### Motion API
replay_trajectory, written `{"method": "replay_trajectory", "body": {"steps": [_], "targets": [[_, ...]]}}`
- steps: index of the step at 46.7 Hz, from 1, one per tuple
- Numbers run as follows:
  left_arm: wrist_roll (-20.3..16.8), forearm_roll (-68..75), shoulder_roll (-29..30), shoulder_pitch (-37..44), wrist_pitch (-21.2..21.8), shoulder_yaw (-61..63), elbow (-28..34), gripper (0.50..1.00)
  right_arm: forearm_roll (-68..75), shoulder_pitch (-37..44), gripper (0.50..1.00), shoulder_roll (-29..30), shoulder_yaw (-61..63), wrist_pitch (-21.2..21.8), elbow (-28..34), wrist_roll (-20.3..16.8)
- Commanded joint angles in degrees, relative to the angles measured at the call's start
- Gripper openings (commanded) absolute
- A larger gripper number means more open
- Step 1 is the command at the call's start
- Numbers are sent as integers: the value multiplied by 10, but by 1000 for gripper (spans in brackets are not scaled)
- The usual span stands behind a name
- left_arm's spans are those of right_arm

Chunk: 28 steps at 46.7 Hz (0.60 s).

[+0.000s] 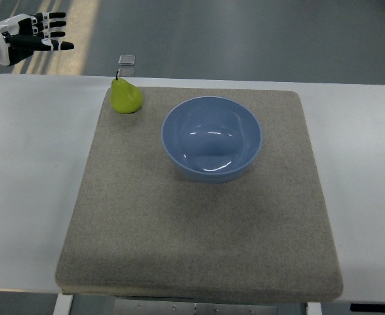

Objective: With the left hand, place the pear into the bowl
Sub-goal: 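Raise the left hand and move it toward the green pear, then lower the left hand over the pear and close fingers around it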

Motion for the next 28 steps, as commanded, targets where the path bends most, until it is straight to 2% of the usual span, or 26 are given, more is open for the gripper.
{"method": "replay_trajectory", "body": {"steps": [1, 5, 10, 18, 22, 28], "targets": [[-51, 68, 0, -13, 0, 28, -13, 984, 0, 0, 924, 0, 0, 0, 0, 0], [-89, 102, 9, -22, 0, 66, -36, 984, 0, 0, 926, 0, 0, 0, 0, 0], [-96, 106, 29, -43, 0, 120, -54, 984, 0, 0, 926, 0, 0, 0, 0, 0], [-97, 124, 22, -78, 3, 203, -61, 977, 0, 0, 926, 0, 0, 0, 0, 0], [-96, 135, 0, -78, 54, 226, -61, 971, 0, 0, 924, 0, 0, 0, 0, 0], [-96, 155, -20, -79, 87, 275, -61, 971, 0, 0, 924, 0, 0, 0, 0, 0]]}}
